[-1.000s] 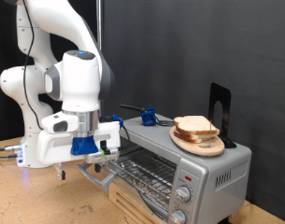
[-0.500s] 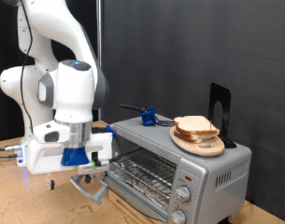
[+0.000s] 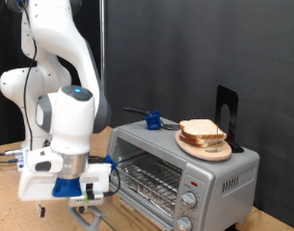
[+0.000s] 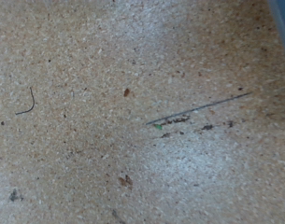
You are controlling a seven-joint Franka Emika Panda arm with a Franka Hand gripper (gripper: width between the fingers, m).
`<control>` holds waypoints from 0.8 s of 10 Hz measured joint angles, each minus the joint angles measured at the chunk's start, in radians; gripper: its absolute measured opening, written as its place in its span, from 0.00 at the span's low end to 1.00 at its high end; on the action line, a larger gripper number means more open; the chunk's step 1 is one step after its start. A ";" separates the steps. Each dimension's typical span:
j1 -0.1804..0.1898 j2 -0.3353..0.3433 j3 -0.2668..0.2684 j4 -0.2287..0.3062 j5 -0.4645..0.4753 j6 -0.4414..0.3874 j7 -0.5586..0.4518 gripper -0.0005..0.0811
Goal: Make a piece of toast with the oven
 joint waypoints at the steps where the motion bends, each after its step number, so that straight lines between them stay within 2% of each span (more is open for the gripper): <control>1: 0.000 0.026 -0.004 0.005 -0.003 0.017 0.000 1.00; 5: 0.005 0.112 -0.015 0.006 -0.054 0.089 0.012 1.00; 8: 0.012 0.136 -0.032 -0.025 -0.114 0.148 0.024 1.00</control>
